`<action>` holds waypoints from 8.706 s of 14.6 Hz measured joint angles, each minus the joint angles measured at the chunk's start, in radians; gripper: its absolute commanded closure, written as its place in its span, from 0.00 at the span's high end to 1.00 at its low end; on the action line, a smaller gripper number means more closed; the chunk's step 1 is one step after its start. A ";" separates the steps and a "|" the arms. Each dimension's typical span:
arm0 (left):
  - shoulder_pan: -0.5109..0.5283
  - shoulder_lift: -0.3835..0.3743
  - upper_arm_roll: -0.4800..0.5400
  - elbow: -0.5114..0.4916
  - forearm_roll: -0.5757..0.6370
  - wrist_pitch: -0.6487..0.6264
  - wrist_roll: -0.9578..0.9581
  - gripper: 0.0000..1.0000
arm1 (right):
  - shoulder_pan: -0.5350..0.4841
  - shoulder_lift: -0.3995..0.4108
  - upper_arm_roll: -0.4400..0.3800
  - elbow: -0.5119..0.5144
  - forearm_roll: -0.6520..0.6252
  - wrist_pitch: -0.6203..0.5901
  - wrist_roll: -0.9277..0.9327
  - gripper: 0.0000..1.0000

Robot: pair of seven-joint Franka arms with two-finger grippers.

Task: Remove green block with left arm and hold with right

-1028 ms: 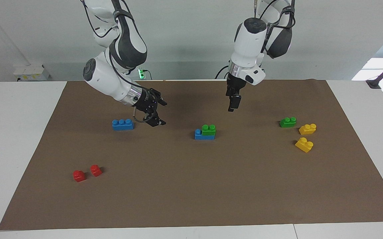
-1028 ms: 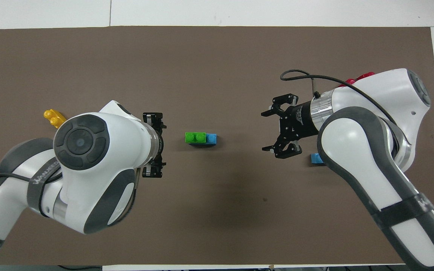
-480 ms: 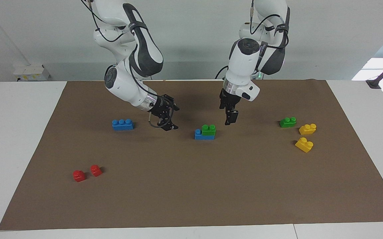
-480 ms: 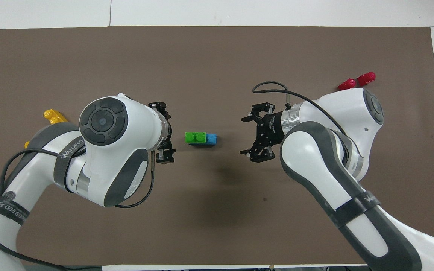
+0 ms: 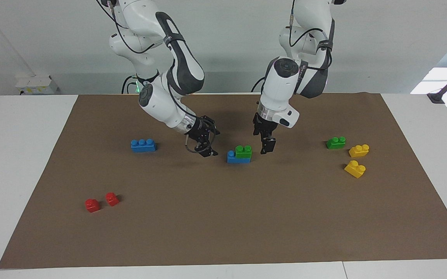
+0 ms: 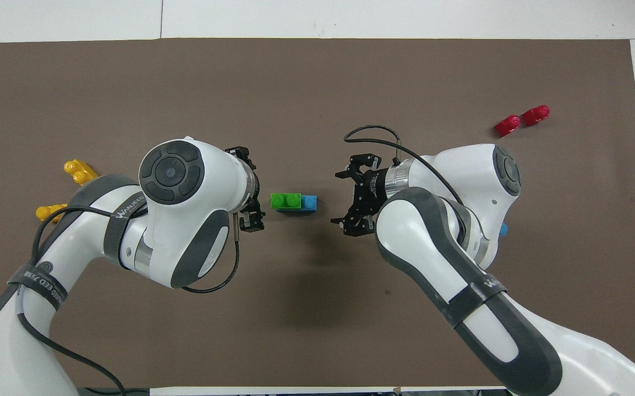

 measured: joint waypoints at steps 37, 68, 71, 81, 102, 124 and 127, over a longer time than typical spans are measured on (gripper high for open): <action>-0.075 0.118 -0.006 0.001 0.069 0.063 -0.162 1.00 | 0.137 0.170 -0.002 0.039 0.073 0.190 -0.192 0.70; -0.036 -0.003 0.015 0.090 0.107 -0.095 -0.172 0.00 | 0.130 0.184 -0.008 0.052 0.116 0.210 -0.270 0.00; -0.008 -0.032 0.018 0.091 0.107 -0.133 -0.109 0.00 | 0.111 0.183 -0.010 0.054 0.116 0.186 -0.272 0.00; 0.186 -0.046 0.022 0.012 0.107 -0.163 0.541 0.00 | -0.351 0.135 -0.027 0.232 -0.203 -0.355 -0.387 0.00; 0.460 0.064 0.024 -0.188 0.107 0.243 1.186 0.00 | -0.570 0.161 -0.027 0.108 -0.245 -0.313 -0.573 0.00; 0.491 0.064 0.022 -0.125 0.146 0.257 1.253 1.00 | -0.556 -0.128 -0.008 0.144 -0.345 -0.545 -0.482 0.98; 0.491 0.035 0.018 -0.021 0.147 0.084 1.382 1.00 | -0.516 -0.189 -0.003 0.171 -0.439 -0.551 -0.539 0.98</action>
